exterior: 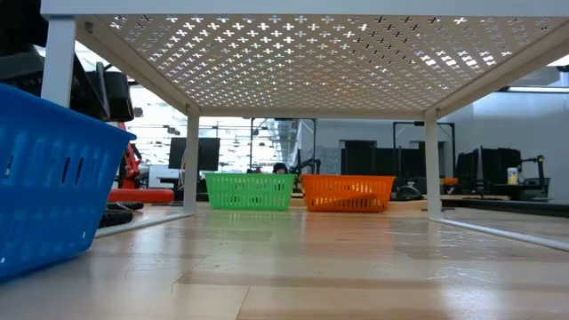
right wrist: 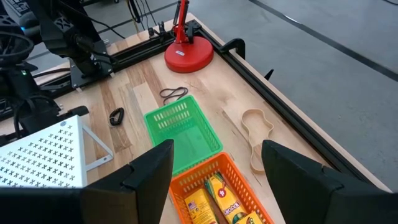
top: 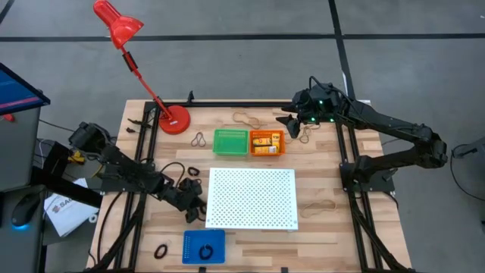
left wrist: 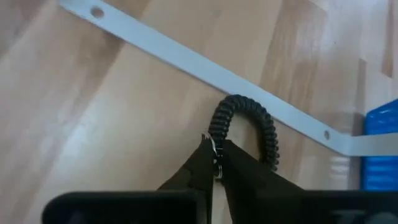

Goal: Pick & Place Office Desk Supplies
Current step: Put the black spring keychain into the blue bin

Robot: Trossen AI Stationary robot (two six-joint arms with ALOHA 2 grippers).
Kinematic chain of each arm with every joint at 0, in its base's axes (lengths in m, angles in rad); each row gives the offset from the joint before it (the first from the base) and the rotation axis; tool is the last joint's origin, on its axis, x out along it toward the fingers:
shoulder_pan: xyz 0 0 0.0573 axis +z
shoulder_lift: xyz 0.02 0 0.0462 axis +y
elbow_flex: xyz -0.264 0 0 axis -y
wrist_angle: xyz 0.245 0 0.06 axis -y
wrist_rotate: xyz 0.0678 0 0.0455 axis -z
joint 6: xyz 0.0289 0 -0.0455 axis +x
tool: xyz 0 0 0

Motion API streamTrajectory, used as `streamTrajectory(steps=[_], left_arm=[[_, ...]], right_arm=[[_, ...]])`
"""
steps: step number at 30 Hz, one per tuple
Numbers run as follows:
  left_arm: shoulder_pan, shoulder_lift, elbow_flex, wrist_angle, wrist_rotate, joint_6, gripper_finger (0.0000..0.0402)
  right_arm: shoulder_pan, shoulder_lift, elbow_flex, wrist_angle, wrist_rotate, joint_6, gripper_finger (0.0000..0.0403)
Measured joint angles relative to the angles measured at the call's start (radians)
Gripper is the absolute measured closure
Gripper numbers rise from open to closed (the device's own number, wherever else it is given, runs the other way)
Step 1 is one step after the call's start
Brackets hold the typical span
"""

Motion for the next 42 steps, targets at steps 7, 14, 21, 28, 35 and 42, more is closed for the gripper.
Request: streamTrajectory(steps=[7, 14, 21, 28, 35, 42], left_arm=[[-0.009, -0.008, 0.0, -0.014, -0.029, 0.015, 0.0399], [-0.074, -0.1, -0.001, -0.116, -0.096, -0.01, 0.0401], [-0.19, -0.278, -0.001, -0.176, -0.193, -0.024, 0.0401], [-0.327, -0.388, -0.001, -0.173, -0.275, -0.023, 0.0401], [-0.489, -0.403, -0.001, -0.02, -0.377, 0.019, 0.0401], [-0.514, -0.279, 0.0, 0.235, -0.389, 0.116, 0.0401]], right_arm=[[0.0, 0.0, 0.0, -0.001, 0.0, 0.0, 0.0163], [0.0, 0.0, 0.0, -0.003, 0.0, 0.002, 0.0163], [0.0, 0.0, 0.0, -0.005, 0.0, 0.003, 0.0163], [0.015, 0.0, 0.0, -0.016, 0.0, 0.003, 0.0163], [0.019, 0.0, 0.0, -0.016, 0.0, 0.003, 0.0163], [0.019, 0.0, 0.0, -0.014, 0.0, 0.003, 0.0163]])
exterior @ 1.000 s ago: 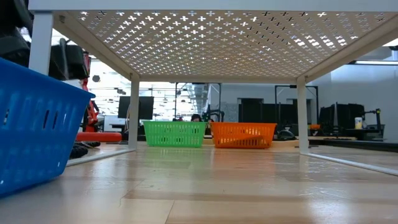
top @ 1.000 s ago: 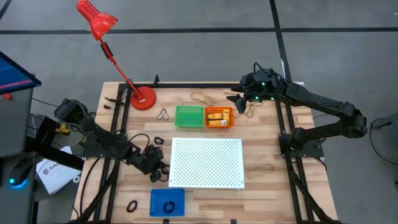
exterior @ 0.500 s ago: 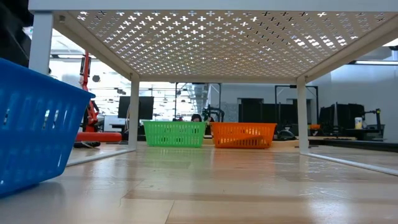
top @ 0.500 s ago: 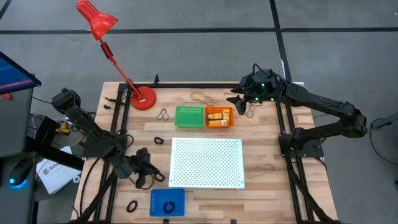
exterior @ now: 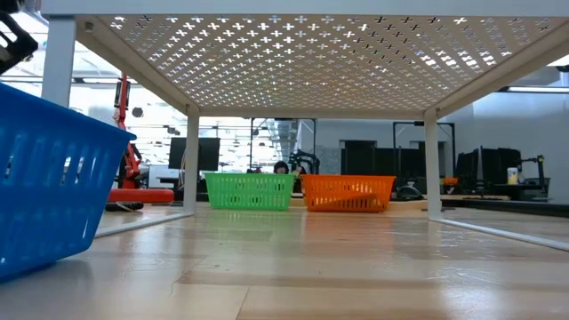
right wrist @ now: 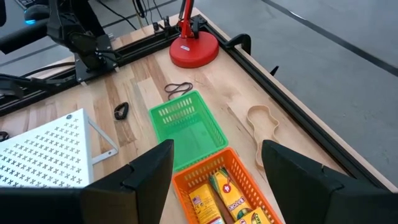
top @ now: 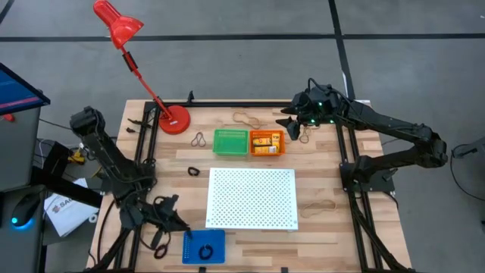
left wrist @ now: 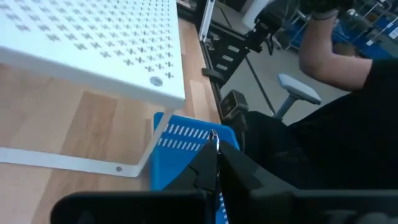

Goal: Pick & Place Office Desk Supplies
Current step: Put the black spring keychain into the blue bin

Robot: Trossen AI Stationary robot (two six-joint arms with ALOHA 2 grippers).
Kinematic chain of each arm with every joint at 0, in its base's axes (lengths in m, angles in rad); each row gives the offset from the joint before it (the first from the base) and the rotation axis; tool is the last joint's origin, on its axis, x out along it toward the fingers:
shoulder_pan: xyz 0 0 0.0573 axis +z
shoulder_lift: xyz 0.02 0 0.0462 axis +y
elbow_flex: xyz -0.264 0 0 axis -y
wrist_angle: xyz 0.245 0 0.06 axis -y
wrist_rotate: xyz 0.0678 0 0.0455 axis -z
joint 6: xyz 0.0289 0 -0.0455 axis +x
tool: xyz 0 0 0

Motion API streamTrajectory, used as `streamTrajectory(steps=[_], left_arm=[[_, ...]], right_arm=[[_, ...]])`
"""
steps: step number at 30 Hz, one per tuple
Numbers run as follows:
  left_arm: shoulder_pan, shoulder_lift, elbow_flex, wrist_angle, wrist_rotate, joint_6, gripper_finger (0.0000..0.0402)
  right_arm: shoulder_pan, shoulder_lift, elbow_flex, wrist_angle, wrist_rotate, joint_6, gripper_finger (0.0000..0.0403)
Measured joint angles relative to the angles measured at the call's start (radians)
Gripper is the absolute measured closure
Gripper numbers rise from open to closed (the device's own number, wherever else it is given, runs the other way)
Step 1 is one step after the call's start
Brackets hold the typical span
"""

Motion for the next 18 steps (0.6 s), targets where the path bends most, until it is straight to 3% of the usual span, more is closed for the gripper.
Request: streamTrajectory(steps=[8, 13, 18], left_arm=[[0.012, 0.259, 0.028, 0.277, 0.035, 0.026, 0.0401], [0.012, 0.365, 0.107, 0.281, 0.073, 0.023, 0.0401], [0.018, 0.381, 0.119, 0.217, 0.052, -0.06, 0.0382]], right_arm=[[0.0, 0.0, 0.0, 0.0, 0.0, 0.0, 0.0163], [0.0, 0.0, 0.0, 0.004, 0.0, 0.0, 0.0163], [0.001, 0.0, 0.0, 0.011, 0.0, 0.0, 0.0163]])
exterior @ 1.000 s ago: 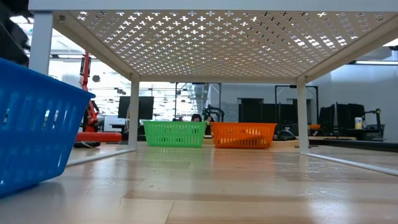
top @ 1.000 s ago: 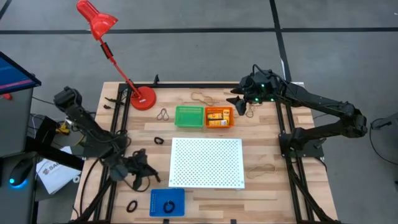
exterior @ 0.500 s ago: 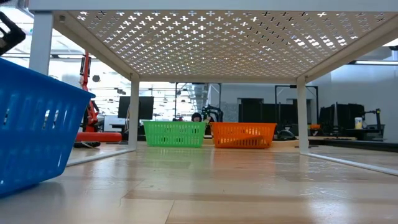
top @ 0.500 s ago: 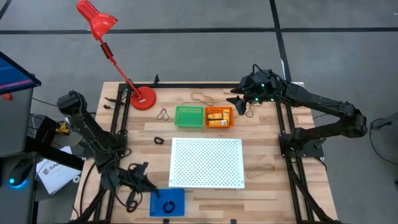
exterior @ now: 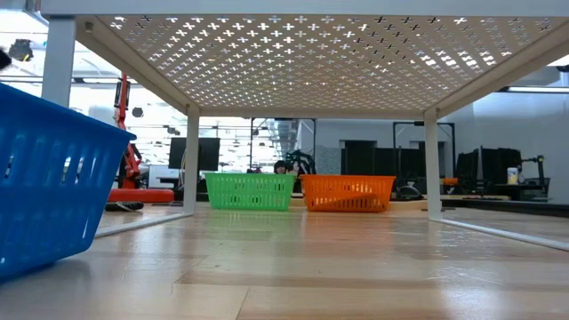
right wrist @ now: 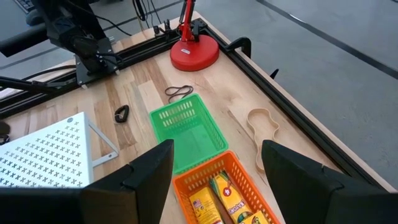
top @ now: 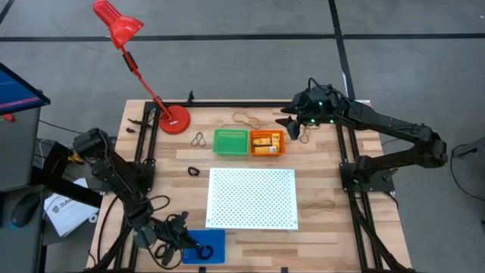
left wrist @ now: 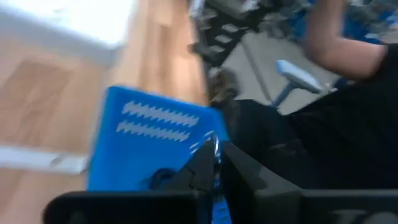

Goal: Pick & Place Office Desk Supplies
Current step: Put the black spring keychain into the blue bin

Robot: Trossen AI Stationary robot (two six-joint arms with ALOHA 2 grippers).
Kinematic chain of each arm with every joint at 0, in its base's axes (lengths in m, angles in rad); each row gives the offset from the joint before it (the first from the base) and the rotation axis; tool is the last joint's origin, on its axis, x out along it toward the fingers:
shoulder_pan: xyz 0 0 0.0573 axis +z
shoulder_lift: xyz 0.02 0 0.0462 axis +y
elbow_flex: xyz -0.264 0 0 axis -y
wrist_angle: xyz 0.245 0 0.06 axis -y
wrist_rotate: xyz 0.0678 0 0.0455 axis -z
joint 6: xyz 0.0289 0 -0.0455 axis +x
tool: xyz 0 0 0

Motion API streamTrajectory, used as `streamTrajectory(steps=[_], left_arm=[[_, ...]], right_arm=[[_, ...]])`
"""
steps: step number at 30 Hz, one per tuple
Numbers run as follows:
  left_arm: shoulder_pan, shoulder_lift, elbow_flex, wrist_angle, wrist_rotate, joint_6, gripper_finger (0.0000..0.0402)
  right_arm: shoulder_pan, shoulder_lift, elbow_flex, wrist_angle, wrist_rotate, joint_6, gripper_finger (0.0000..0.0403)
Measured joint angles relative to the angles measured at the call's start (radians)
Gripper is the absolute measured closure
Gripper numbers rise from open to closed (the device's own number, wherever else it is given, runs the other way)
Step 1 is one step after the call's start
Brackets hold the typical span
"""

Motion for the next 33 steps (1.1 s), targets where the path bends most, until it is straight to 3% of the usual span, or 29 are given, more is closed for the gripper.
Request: streamTrajectory(steps=[8, 11, 17, 24, 28, 33], left_arm=[[0.008, -0.007, -0.001, -0.059, 0.012, -0.106, 0.0276], [0.006, -0.035, -0.001, -0.074, 0.1, -0.117, 0.0255], [0.017, -0.249, -0.001, -0.369, 0.24, -0.33, 0.0266], [-0.019, -0.513, 0.0, -0.661, 0.28, -0.531, 0.0297], [-0.006, -0.514, -0.001, -0.783, 0.408, -0.7, 0.0312], [0.079, -0.419, -0.001, -0.75, 0.651, -0.757, 0.0315]], right_arm=[[0.007, 0.0, 0.0, 0.0, -0.002, 0.0, 0.0163], [0.017, 0.0, 0.0, 0.003, -0.003, 0.0, 0.0163], [0.025, 0.0, 0.0, 0.014, -0.003, -0.003, 0.0163], [0.033, 0.0, 0.0, 0.033, -0.003, -0.008, 0.0163], [0.04, 0.0, 0.0, 0.02, -0.003, -0.009, 0.0163], [0.04, 0.0, 0.0, 0.028, -0.003, -0.016, 0.0163]])
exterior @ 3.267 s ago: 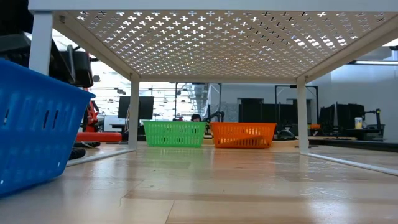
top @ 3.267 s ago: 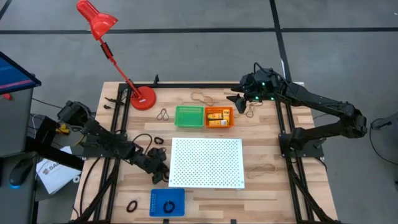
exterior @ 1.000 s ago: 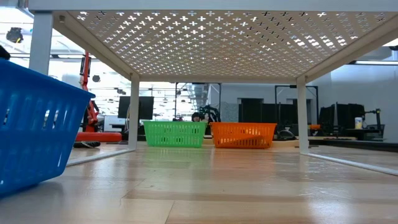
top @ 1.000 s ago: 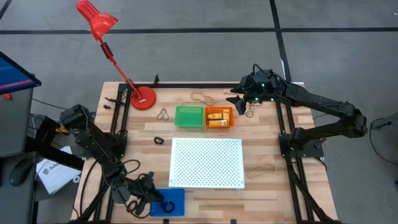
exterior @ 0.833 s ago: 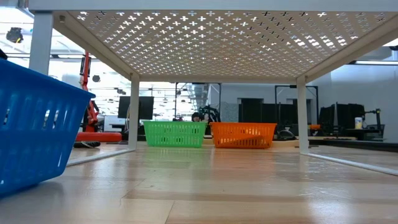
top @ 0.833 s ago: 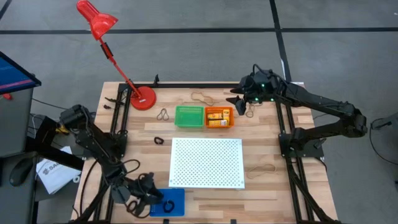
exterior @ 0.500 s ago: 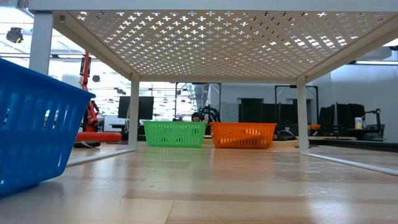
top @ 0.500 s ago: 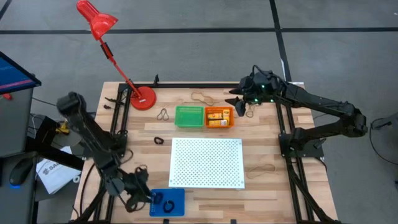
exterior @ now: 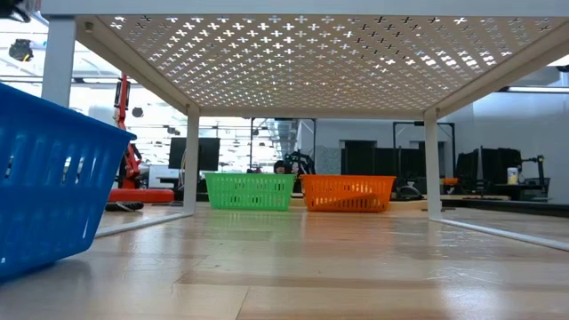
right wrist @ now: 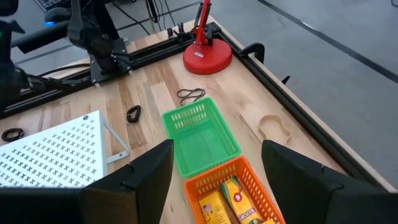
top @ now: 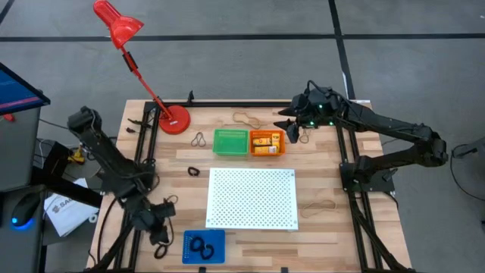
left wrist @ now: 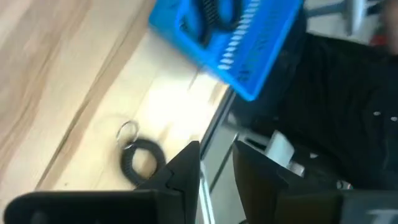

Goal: Pick & Place Office Desk Supplies
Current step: Put the black spring keychain into the blue bin

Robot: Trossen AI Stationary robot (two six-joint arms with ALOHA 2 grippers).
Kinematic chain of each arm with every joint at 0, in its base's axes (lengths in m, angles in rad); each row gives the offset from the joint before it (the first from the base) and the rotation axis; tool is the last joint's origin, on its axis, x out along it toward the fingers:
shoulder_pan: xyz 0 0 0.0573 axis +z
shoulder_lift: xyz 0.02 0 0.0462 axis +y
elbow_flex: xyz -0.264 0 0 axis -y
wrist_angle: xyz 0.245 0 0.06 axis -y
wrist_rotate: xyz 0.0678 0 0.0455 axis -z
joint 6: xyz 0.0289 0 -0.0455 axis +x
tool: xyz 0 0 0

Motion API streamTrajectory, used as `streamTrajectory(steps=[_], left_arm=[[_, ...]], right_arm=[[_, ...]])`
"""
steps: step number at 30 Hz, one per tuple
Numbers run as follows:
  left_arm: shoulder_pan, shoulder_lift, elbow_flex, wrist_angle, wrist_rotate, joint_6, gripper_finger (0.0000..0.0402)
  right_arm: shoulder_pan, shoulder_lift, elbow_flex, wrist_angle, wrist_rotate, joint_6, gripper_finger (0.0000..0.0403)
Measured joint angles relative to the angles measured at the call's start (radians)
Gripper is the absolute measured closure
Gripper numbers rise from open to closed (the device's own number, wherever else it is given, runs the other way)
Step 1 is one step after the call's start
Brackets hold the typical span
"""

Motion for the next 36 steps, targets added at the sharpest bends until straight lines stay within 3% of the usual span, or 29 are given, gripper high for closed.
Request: streamTrajectory(steps=[6, 12, 23, 36], left_arm=[[0.112, 0.136, 0.0, 0.045, 0.262, 0.031, 0.0305], [0.156, 0.25, 0.0, 0.153, 0.385, 0.109, 0.0297], [0.16, 0.278, -0.001, 0.06, 0.334, 0.259, 0.0297], [0.155, 0.278, -0.066, 0.107, 0.281, 0.23, 0.0297]], right_arm=[[0.0, 0.0, 0.0, 0.021, 0.0, -0.008, 0.0163], [0.0, 0.0, 0.0, 0.02, 0.0, -0.023, 0.0163], [0.005, 0.0, 0.0, 0.017, 0.0, -0.014, 0.0163], [0.005, 0.0, 0.0, -0.002, 0.0, -0.003, 0.0163]])
